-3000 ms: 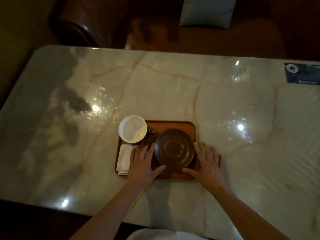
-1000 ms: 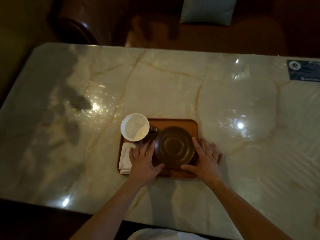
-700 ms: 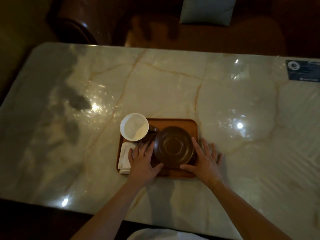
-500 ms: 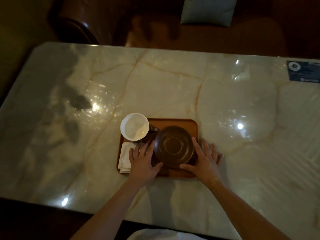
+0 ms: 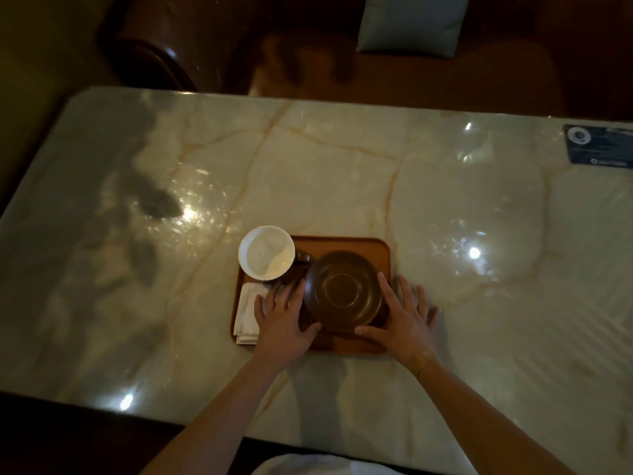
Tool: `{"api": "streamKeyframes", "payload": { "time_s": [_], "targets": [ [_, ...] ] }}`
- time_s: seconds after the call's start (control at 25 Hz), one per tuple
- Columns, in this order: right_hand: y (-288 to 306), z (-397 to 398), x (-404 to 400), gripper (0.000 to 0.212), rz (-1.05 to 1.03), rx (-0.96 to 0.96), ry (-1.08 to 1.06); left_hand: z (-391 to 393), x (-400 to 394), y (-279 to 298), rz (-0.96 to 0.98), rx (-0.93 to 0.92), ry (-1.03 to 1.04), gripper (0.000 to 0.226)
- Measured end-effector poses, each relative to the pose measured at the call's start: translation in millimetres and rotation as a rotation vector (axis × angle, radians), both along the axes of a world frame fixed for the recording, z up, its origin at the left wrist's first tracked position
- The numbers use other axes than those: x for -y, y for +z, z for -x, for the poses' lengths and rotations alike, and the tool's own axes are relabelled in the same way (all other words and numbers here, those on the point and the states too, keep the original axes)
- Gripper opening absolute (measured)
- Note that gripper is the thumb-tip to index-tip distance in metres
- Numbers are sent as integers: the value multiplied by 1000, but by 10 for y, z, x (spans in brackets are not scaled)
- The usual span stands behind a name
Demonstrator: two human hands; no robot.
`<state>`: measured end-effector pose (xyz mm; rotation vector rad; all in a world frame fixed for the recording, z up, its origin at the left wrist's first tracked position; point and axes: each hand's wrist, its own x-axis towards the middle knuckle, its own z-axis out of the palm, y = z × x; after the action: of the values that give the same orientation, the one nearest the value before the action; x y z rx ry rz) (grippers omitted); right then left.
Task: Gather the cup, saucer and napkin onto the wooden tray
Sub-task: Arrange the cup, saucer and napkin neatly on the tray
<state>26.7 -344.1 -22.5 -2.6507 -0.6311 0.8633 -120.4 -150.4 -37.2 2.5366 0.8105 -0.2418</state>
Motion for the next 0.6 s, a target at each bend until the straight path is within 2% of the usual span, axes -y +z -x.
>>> {"api": "streamKeyframes", "payload": {
  "time_s": [0.4, 0.48, 0.6],
  "targets": [
    [145, 22, 3, 108, 17, 28, 69, 54, 63, 149, -74, -7, 18, 81],
    [197, 95, 66, 91, -23, 138, 126, 149, 120, 234, -99, 73, 59, 72],
    [249, 205, 158, 52, -119, 283, 236, 323, 168, 329, -86, 238, 135, 52]
  ]
}}
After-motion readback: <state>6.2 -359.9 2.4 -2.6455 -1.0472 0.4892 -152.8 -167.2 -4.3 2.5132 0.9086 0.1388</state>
